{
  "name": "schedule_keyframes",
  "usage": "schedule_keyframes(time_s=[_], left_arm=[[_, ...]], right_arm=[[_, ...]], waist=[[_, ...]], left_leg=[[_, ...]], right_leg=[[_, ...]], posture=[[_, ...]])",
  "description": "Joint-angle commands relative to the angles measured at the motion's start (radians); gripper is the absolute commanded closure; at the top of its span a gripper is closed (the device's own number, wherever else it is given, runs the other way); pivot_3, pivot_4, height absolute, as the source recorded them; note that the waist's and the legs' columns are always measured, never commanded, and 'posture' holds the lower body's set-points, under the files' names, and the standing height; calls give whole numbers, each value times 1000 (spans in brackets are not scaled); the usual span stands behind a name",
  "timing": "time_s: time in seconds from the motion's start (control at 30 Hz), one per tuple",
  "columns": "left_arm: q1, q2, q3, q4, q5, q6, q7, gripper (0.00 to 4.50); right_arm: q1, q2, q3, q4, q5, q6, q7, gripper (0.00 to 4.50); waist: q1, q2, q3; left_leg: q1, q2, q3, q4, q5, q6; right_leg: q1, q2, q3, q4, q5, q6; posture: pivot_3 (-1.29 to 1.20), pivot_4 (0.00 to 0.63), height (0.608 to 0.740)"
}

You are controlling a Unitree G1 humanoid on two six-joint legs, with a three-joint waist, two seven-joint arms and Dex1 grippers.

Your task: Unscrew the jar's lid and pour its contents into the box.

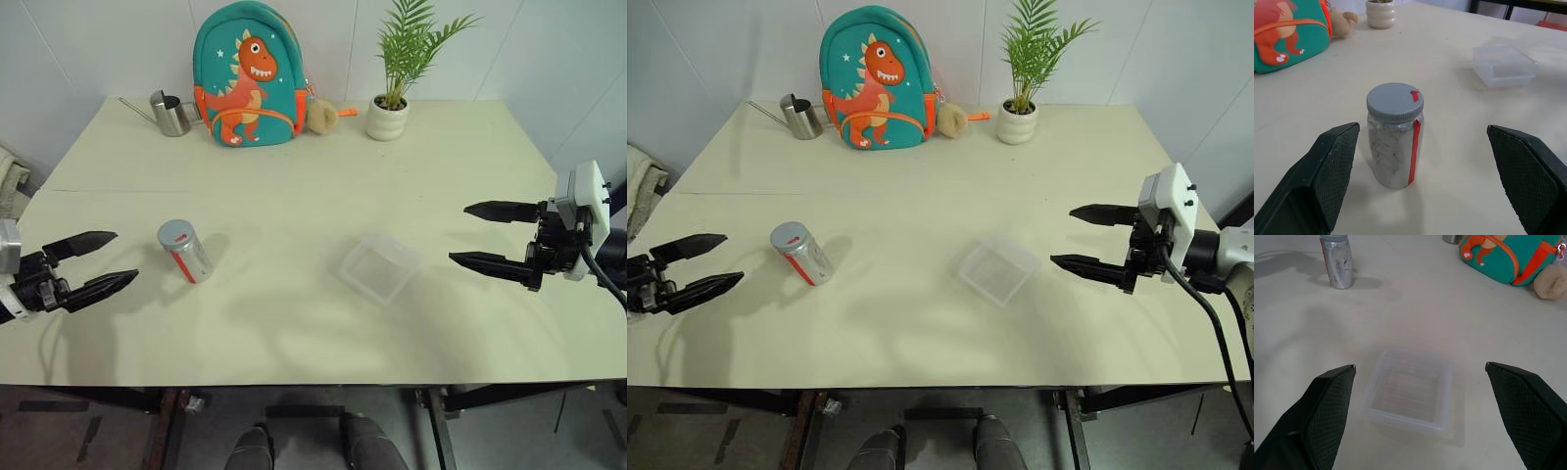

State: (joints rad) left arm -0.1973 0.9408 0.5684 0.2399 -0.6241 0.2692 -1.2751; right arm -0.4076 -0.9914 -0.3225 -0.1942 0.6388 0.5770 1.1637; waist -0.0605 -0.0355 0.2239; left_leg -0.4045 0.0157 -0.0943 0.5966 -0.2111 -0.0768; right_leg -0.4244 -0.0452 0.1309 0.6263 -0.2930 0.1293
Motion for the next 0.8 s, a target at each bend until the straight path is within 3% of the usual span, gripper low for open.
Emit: schedule_keyframes(time_s=[0.03,0.43,0.8], left_arm=[[-11,-10,9,-44,-12,-18,18,47],[159,-119,88,-279,-35,14,189,47],[249,-321,40,-540,55,-9,545,47]], right_arm=[[-18,11,-11,-28,18,-22,-13,0],[-62,60,55,-29,34,-28,-8,0],[-181,153,175,108,-11,-125,92,0]], waist=[[0,0,0],[-1,0,0],[-2,0,0]], left_leg=[[0,0,0,0,0,0],[0,0,1,1,0,0],[1,-1,1,12,-1,-1]], right_leg=[[0,0,0,0,0,0],[0,0,1,0,2,3],[6,0,3,-1,3,2]], posture=[[0,150,740],[0,150,740],[0,150,740]])
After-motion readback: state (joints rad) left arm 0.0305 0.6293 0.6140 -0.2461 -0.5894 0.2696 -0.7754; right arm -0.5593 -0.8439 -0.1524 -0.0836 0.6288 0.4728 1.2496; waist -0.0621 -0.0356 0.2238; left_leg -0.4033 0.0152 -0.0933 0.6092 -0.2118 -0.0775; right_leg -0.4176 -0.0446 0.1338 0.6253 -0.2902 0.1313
